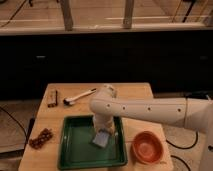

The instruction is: Place sponge in tray

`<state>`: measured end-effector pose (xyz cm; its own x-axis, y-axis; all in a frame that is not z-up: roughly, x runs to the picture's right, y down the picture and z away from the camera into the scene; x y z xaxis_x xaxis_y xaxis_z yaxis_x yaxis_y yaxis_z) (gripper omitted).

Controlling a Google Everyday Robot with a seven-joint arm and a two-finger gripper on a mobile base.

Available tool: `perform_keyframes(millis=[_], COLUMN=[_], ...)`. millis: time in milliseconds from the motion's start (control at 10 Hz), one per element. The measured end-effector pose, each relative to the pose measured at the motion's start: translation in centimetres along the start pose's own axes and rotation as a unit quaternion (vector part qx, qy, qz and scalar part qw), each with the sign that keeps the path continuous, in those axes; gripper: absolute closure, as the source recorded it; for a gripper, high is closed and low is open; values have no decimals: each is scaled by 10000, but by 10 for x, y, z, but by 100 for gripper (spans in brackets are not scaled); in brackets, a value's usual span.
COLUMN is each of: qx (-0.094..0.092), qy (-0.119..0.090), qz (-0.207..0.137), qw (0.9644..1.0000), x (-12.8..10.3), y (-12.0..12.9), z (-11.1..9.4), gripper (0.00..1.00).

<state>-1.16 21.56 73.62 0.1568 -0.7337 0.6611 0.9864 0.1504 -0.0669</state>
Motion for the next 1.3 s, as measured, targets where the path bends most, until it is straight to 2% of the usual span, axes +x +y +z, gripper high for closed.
perform_keyframes(millis=[1300], qx=[-29], qy=[-22], qz=[-152], qw=[9999], x=[-6], y=[2], z=[-1], gripper=[98])
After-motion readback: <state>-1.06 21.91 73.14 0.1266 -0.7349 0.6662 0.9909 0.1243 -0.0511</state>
